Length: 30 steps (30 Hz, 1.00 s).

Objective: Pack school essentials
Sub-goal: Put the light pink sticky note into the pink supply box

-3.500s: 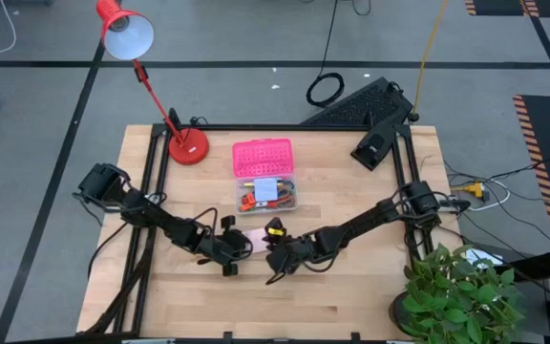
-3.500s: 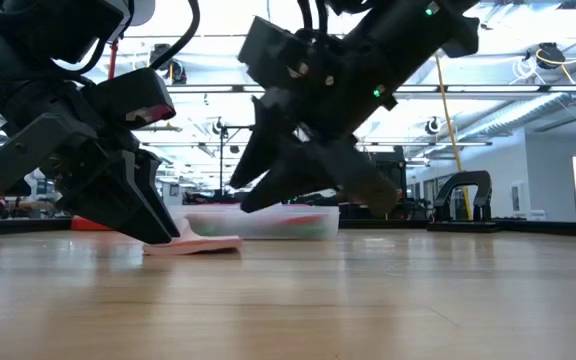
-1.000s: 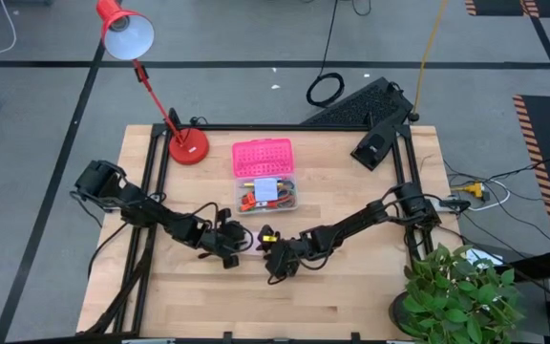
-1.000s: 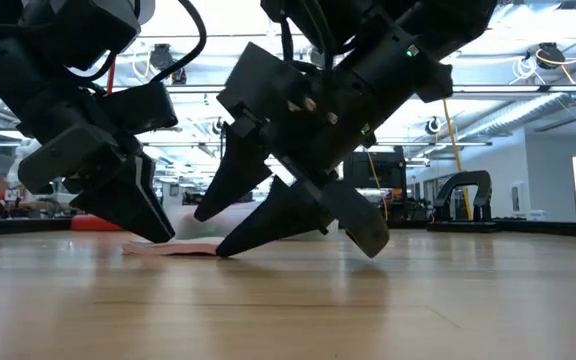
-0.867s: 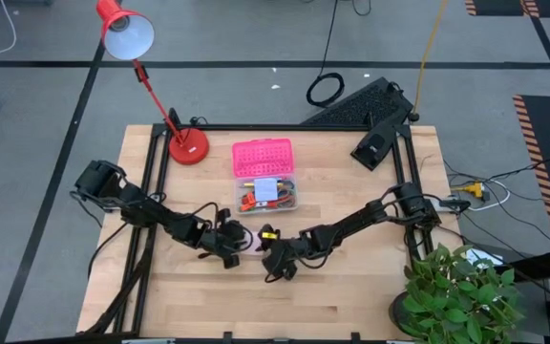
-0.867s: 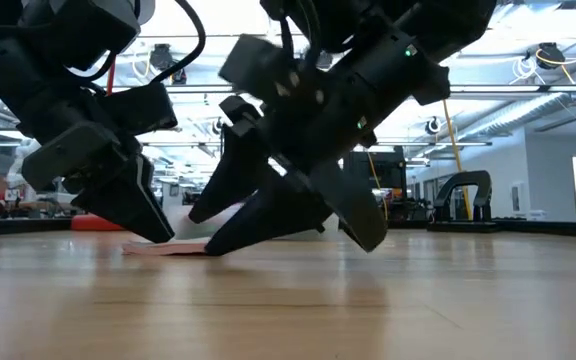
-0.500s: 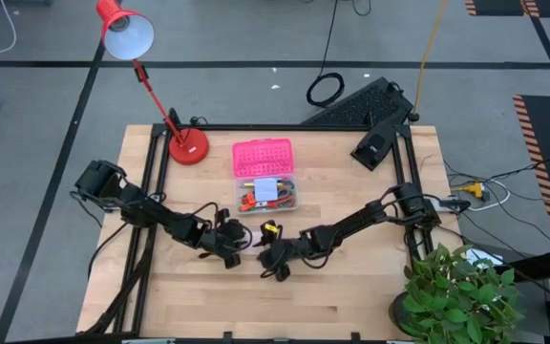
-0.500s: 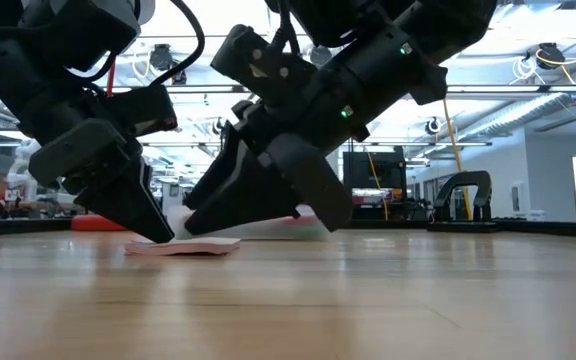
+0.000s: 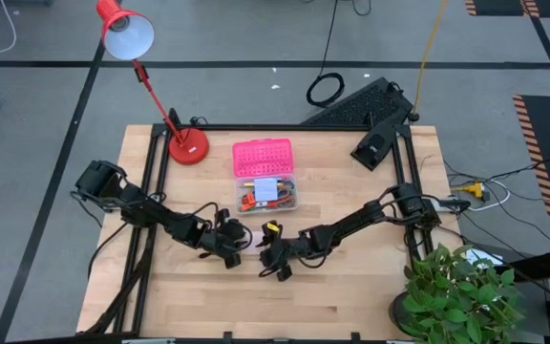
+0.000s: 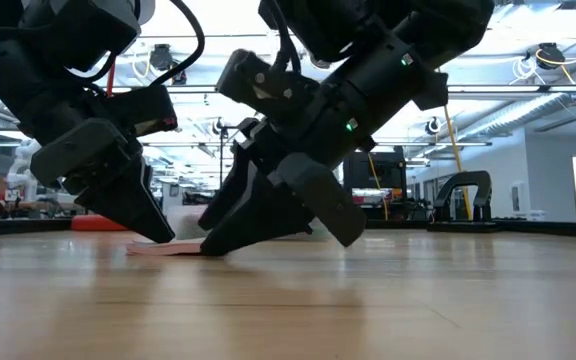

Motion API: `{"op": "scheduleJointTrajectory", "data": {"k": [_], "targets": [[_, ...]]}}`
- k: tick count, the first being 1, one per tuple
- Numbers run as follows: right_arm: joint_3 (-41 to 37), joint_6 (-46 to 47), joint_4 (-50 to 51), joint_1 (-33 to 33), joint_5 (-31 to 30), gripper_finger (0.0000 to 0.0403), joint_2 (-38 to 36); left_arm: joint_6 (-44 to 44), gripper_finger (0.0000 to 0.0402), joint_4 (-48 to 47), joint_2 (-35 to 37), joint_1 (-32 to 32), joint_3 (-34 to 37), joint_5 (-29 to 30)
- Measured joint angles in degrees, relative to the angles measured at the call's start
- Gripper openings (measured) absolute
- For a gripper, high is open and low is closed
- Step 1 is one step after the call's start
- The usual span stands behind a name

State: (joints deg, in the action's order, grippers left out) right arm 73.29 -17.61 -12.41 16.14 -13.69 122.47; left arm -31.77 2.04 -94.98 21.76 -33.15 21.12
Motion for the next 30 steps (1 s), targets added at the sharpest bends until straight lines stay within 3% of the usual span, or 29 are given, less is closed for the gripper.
{"op": "scheduleJointTrajectory", "data": {"k": [5, 15, 22, 30], "targets": [[0.0, -2.4, 2.7, 0.2, -7.5, 0.0188, -0.1, 0.2, 0.0140, 0.2, 0.0, 0.0, 0.0, 0.0], [0.0, -12.5, 2.2, 1.6, -16.3, 0.0187, -0.1, 1.4, 0.0140, 1.2, -0.1, 0.0, 0.1, 0.0], [0.0, -20.5, 1.4, 2.7, -17.0, 0.0184, -0.1, 1.2, 0.0140, 1.1, -0.1, 0.0, 0.1, 0.0], [0.0, -24.2, 1.3, 2.8, -16.8, 0.0132, -0.1, 1.2, 0.0140, 1.1, -0.1, 0.0, 0.1, 0.0]]}}
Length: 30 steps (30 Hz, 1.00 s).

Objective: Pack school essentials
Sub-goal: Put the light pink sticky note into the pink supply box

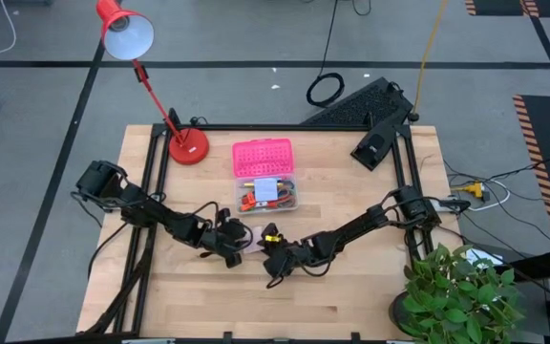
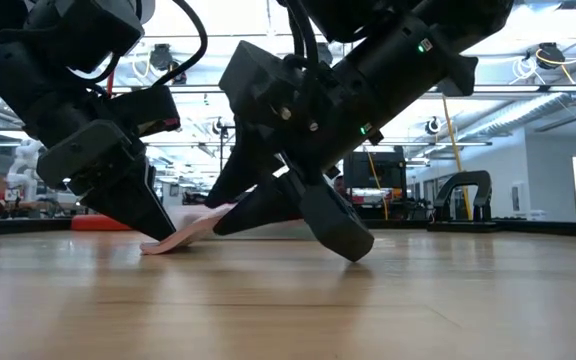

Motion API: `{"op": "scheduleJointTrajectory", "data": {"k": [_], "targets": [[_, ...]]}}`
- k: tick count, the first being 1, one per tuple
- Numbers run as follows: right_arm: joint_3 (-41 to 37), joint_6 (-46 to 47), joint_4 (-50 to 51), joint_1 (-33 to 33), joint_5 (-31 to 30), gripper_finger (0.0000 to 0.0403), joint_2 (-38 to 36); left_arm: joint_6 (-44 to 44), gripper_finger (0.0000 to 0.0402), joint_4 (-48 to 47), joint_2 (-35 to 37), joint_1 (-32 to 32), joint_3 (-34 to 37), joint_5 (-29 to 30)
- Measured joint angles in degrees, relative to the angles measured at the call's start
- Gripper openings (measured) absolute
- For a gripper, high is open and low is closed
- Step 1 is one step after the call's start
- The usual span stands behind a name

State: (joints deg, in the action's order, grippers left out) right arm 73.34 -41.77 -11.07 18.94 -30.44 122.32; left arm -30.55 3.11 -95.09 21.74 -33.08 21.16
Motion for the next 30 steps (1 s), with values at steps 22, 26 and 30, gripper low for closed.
{"op": "scheduleJointTrajectory", "data": {"k": [22, 26, 30], "targets": [[0.0, -4.0, -0.4, 1.4, 0.3, 0.0034, 0.0, -0.2, 0.0140, 0.0, 0.0, 0.0, 0.0, 0.0], [0.0, -4.0, -0.4, 1.4, 0.3, 0.0034, 0.0, -0.2, 0.0140, 0.0, 0.0, 0.0, 0.0, 0.1], [0.0, -4.0, -0.5, 1.4, 0.4, 0.0034, 0.0, -0.1, 0.0140, 0.2, 0.0, 0.1, 0.0, 0.7]]}}
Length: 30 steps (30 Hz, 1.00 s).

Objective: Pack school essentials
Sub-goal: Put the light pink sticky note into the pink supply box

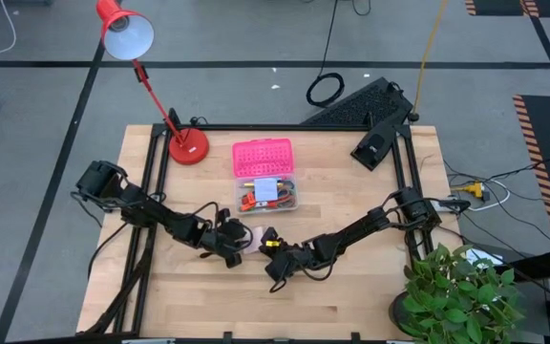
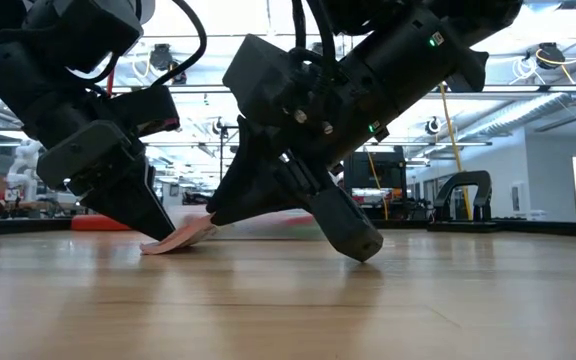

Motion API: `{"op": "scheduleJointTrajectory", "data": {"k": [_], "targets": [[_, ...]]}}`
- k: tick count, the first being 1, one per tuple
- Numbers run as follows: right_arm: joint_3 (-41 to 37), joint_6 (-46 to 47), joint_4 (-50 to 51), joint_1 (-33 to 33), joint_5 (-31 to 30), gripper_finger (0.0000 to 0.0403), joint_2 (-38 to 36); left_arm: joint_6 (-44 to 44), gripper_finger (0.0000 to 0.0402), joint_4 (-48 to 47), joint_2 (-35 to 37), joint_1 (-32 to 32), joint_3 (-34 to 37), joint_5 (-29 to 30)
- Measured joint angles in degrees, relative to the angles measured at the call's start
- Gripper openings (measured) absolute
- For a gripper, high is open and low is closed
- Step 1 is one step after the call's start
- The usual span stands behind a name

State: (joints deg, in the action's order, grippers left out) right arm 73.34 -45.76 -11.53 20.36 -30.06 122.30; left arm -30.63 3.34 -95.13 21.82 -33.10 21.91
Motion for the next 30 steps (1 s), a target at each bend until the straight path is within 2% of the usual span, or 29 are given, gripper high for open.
{"op": "scheduleJointTrajectory", "data": {"k": [8, 14, 20, 25, 30], "targets": [[0.0, 0.9, 0.0, 0.0, 0.0, 0.0023, 0.0, 2.0, 0.0147, 1.2, 0.0, 0.6, 0.0, 0.8], [0.0, 1.7, 0.0, 0.0, 0.2, 0.0005, 0.0, 3.4, 0.0209, 0.5, 1.8, 2.4, 0.1, 4.5], [-0.1, 6.1, 0.1, 0.0, 0.0, 0.0005, -0.1, 7.3, 0.0264, 0.2, 9.7, 5.4, -1.1, 5.8], [-0.2, 9.5, 0.4, -0.2, 0.1, 0.0005, -0.6, 12.2, 0.0283, 1.8, 11.6, 8.7, -2.7, 11.6], [-0.2, 14.9, 0.0, -0.7, 0.1, 0.0005, -2.7, 15.4, 0.0293, 5.9, 7.8, 9.4, -2.8, 14.2]]}}
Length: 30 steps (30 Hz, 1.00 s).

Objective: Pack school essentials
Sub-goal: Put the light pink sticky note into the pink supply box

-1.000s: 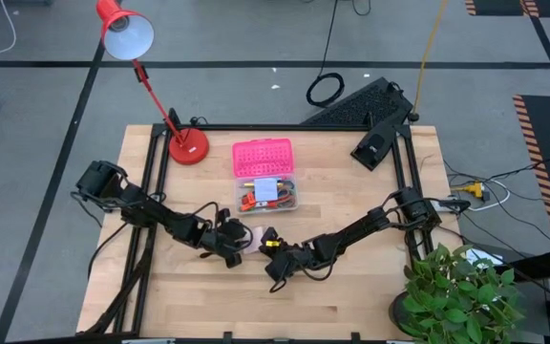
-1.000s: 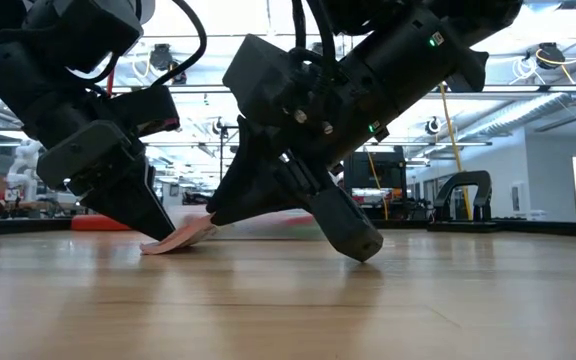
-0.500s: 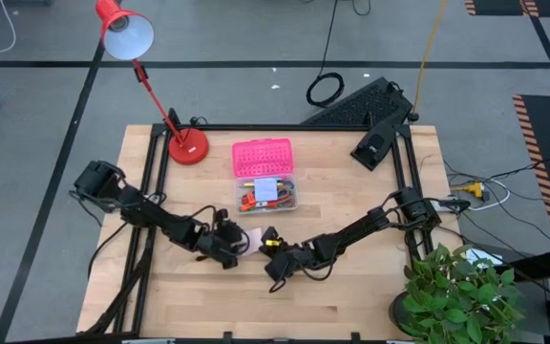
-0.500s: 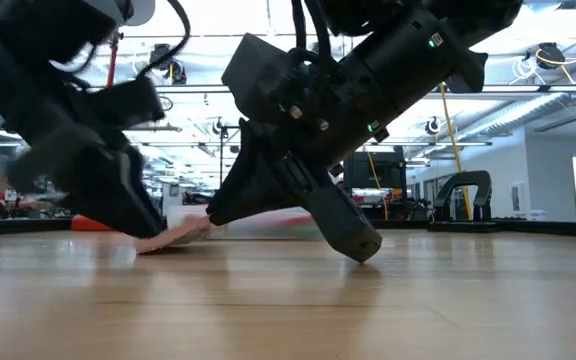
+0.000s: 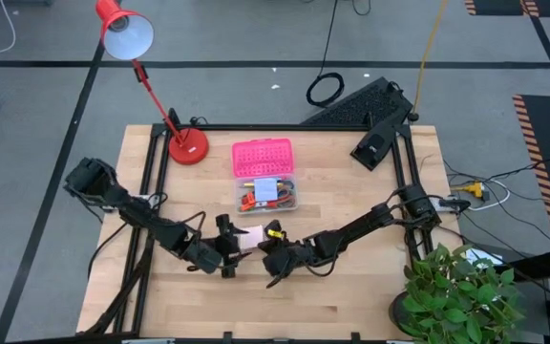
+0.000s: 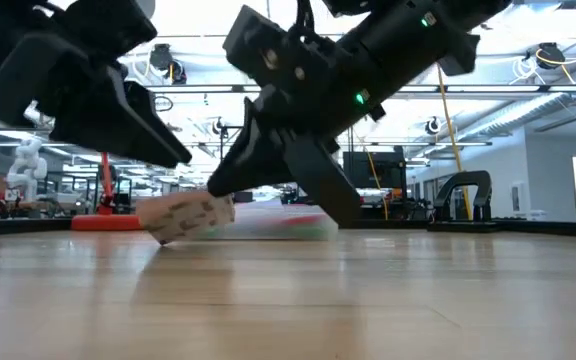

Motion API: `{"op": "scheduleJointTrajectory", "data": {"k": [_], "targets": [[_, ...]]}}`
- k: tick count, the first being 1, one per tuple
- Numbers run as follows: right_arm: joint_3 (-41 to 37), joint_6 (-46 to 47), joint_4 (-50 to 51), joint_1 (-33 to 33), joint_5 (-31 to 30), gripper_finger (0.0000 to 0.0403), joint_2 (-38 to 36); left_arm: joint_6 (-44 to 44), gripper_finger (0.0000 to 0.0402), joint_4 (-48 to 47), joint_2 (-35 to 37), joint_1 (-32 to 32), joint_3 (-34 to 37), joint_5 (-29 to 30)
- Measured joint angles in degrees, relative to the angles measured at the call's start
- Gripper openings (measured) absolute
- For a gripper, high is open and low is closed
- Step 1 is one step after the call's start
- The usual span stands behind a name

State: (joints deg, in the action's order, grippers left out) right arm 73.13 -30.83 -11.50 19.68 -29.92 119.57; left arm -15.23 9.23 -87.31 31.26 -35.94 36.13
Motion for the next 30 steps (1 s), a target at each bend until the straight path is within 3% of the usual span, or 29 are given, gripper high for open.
{"op": "scheduleJointTrajectory", "data": {"k": [4, 7, 14, 22, 26, 30], "targets": [[0.0, 5.2, 1.0, -0.9, 0.1, 0.0005, -1.7, 0.2, 0.0289, 1.5, -4.2, 0.1, -0.1, 0.6], [0.0, 8.9, 1.8, -1.6, 0.9, 0.0005, -3.1, 0.2, 0.0270, 1.1, -7.5, 0.3, 0.0, 5.0], [0.1, 16.7, 4.5, -3.5, 7.9, 0.0004, -4.6, 1.6, 0.0211, 1.4, -9.3, 1.0, -0.1, 12.4], [0.2, 19.0, 5.2, -4.3, 10.7, 0.0008, -4.7, 4.3, 0.0092, 2.4, -9.3, 1.9, -0.1, 13.4], [0.2, 16.6, 7.8, -4.1, 10.7, 0.0045, -5.2, 6.4, 0.0020, 3.0, -9.2, 2.3, -0.2, 12.8], [0.2, 17.6, 10.5, -3.5, 8.9, 0.0125, -6.7, 5.3, 0.0021, 2.9, -9.1, 1.7, -0.2, 12.0]]}}
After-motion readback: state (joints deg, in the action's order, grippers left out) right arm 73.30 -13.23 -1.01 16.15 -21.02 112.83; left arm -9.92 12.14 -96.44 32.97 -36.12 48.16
